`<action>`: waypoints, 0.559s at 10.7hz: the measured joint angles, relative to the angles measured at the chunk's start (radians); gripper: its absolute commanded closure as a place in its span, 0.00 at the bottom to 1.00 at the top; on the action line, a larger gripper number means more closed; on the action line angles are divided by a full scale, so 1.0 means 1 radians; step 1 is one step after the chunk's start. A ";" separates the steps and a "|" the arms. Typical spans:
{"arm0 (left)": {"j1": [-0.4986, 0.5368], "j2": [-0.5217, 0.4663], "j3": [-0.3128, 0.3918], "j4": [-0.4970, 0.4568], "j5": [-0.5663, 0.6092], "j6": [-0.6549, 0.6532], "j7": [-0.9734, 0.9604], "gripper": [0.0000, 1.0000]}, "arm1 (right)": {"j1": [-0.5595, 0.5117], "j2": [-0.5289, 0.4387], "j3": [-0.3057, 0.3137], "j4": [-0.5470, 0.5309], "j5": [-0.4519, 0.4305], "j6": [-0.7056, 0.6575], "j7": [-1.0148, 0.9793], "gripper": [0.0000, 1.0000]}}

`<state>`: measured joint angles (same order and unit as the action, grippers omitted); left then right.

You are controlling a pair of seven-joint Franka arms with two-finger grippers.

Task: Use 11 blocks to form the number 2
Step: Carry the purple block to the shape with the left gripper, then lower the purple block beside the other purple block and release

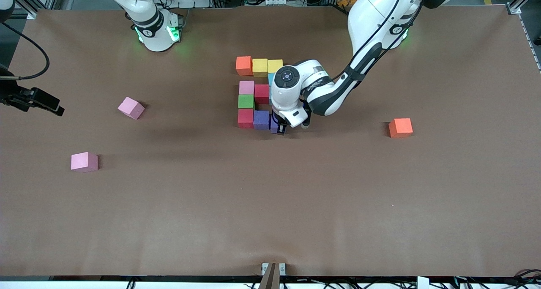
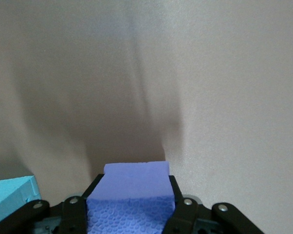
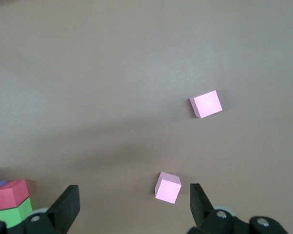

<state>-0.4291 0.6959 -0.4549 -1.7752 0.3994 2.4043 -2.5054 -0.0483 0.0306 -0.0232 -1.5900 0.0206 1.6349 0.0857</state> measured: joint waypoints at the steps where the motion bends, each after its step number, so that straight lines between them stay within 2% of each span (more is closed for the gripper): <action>1: -0.001 0.001 0.000 0.000 0.000 0.000 -0.006 1.00 | 0.000 0.000 0.000 0.000 0.000 0.000 0.000 0.00; 6: -0.001 0.014 0.002 -0.001 0.000 0.003 -0.014 1.00 | 0.000 0.000 0.000 0.000 0.000 0.000 0.000 0.00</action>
<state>-0.4302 0.7095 -0.4528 -1.7765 0.3994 2.4073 -2.5195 -0.0483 0.0307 -0.0232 -1.5900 0.0206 1.6349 0.0857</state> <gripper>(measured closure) 0.454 0.000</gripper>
